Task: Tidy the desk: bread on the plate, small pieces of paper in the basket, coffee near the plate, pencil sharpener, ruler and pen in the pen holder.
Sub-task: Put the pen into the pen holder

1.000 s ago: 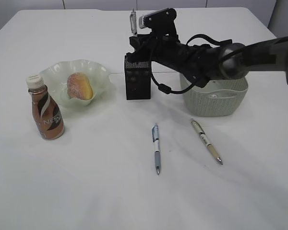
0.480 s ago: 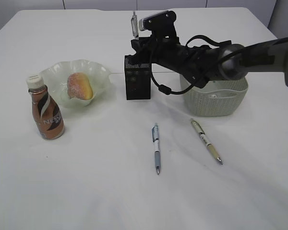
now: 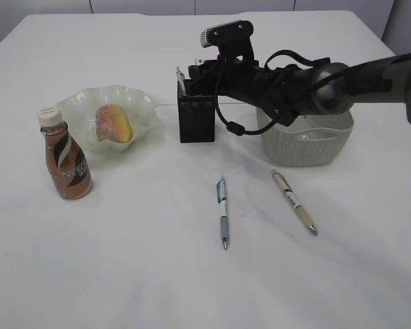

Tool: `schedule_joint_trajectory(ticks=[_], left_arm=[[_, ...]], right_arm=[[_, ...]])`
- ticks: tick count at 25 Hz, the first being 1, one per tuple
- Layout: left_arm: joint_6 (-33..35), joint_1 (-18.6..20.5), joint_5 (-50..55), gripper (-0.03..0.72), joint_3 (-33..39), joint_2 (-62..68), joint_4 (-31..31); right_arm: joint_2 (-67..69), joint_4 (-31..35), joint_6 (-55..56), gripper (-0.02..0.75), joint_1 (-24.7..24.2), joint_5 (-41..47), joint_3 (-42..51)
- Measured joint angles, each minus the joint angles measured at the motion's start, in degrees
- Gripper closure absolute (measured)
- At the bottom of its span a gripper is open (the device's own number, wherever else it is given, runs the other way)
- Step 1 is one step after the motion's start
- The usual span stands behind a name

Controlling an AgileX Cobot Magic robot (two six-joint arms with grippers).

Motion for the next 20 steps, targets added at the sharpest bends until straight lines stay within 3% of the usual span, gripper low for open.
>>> schedule_joint_trajectory(ticks=[9,15,20], left_arm=[[0.0,0.0,0.0,0.443,0.0,0.0,0.0],[0.0,0.0,0.0,0.443,0.0,0.0,0.0],[0.0,0.0,0.0,0.443,0.0,0.0,0.1]], right_arm=[[-8.14,-7.75,14.34,0.426,0.0,14.35,0.0],[-18.31,-10.02,20.26,0.433,0.87,34.64,0.0],[-24.31,-6.33,12.46,0.469,5.18,54.03,0.0]])
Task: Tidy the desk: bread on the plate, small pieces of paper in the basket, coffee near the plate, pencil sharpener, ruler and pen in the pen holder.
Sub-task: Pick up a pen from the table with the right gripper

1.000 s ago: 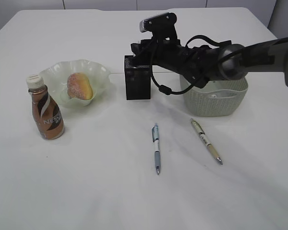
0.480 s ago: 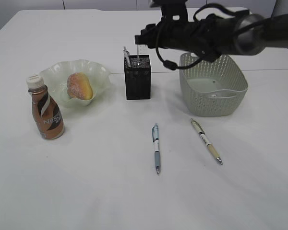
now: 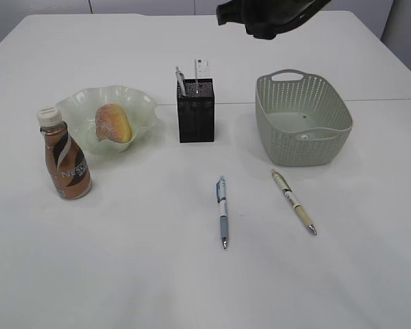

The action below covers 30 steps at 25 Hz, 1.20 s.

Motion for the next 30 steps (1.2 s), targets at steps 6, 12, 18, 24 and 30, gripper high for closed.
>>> schedule_joint_trajectory(ticks=[6,12,18,24,30], left_arm=[[0.0,0.0,0.0,0.443,0.0,0.0,0.0],[0.0,0.0,0.0,0.443,0.0,0.0,-0.11],[0.0,0.0,0.0,0.443,0.0,0.0,-1.64],[0.0,0.0,0.0,0.443,0.0,0.0,-3.9],[0.0,0.0,0.0,0.443,0.0,0.0,-5.26]], right_arm=[[-1.27,9.96,-13.48,0.472,4.31,16.3,-0.08],[-1.27,20.93,-23.33,0.472,4.3,29.42,-0.08],[-1.37,25.62,-29.63,0.472,4.3,36.34,-0.08],[-4.41,31.81,-33.52,0.481,3.68,36.45,-0.08],[-9.65,33.78,-33.9,0.481,-0.05,36.47,6.64]])
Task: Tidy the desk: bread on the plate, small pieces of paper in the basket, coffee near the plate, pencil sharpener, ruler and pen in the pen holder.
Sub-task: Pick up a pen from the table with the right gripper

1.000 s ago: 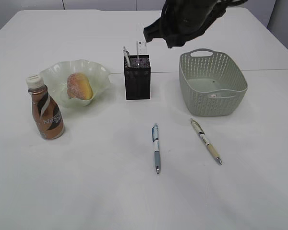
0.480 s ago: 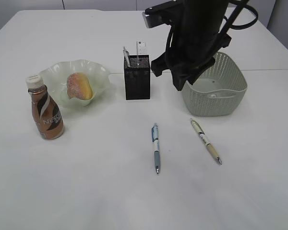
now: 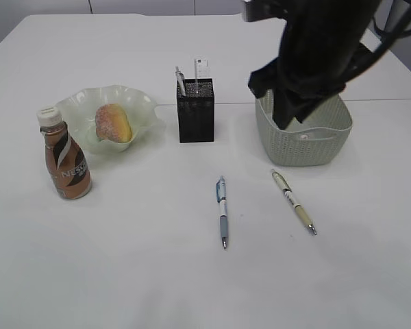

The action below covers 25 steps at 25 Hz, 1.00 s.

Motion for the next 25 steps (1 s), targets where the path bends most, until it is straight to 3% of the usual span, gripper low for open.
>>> schedule_joint_trajectory(ticks=[9,18,25], left_arm=[[0.0,0.0,0.0,0.443,0.0,0.0,-2.24],[0.0,0.0,0.0,0.443,0.0,0.0,-2.79],[0.0,0.0,0.0,0.443,0.0,0.0,-4.5]], right_arm=[[-8.83,4.45,-0.61,0.481,-8.18,0.0,18.27],[-3.93,5.99,-2.82,0.482,-8.21,-4.18,19.0],[-1.98,5.99,-2.29,0.477,-8.21,-14.44,19.0]])
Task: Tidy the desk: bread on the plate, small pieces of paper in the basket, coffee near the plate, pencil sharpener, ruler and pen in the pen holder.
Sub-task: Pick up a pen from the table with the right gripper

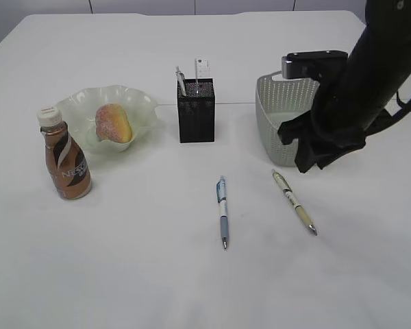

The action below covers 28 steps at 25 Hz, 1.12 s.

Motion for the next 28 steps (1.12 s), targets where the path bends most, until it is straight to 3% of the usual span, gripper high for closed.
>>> schedule_joint_trajectory(ticks=[7,28], left_arm=[[0.0,0.0,0.0,0.443,0.0,0.0,-0.13],[0.0,0.0,0.0,0.444,0.0,0.0,-0.22]], right_arm=[[5.83,0.0,0.14,0.398,0.0,-6.55,0.0],[18.35,-2.6,0.18,0.393,0.0,-9.08,-4.16]])
